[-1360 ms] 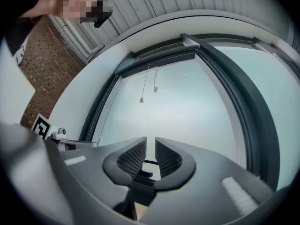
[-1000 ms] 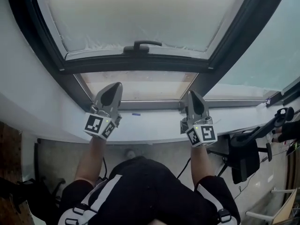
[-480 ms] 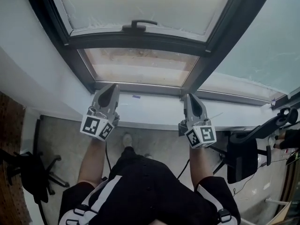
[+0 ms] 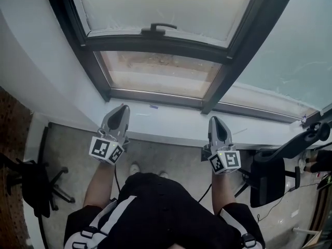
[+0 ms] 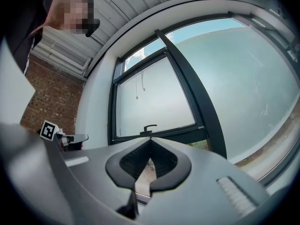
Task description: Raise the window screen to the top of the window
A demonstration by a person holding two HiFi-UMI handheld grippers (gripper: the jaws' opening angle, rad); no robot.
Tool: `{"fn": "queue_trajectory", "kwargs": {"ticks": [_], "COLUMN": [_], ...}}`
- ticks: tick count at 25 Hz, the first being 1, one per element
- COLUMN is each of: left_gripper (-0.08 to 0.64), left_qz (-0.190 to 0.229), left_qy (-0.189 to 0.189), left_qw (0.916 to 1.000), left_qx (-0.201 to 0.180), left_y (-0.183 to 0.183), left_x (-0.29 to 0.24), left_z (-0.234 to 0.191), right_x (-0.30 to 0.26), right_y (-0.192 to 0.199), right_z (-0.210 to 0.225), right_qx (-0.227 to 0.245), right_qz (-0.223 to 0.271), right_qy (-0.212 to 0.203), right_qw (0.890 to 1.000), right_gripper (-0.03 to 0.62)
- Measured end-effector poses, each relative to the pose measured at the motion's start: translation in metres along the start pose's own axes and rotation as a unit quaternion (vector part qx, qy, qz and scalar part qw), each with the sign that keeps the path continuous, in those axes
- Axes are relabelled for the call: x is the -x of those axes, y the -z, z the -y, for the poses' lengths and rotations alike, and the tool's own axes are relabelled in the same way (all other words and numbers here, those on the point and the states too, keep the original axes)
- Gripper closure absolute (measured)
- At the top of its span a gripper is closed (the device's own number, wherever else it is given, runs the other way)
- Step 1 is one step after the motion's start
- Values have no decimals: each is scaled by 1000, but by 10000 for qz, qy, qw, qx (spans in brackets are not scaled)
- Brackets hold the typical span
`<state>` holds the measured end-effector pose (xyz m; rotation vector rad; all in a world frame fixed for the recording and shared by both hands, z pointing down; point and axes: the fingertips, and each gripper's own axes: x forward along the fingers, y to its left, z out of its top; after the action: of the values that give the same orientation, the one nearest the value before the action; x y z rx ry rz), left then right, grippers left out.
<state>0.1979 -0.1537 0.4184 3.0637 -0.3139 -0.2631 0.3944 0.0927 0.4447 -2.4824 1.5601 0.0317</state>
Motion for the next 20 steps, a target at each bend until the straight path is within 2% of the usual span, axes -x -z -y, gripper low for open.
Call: {"fn": "queue_trajectory", "kwargs": {"ticks": [9,20], "left_gripper": [557,557], "left_qz": [-72,-70], "left_qy": [22,-64], "left_qw": [10000,9996], "left_qx": [31,251], "left_y": [13,16], "left_x": [17,39], "left_z": [-15,-51], "right_x": [-10,-40], "right_y": [15,23], "right_z": [-36,-73], "right_qx": [-152,-24], "right_qz": [12,-37], "right_qy": [11,-55], "right_qw": [9999,10000], "right_gripper": [587,588]}}
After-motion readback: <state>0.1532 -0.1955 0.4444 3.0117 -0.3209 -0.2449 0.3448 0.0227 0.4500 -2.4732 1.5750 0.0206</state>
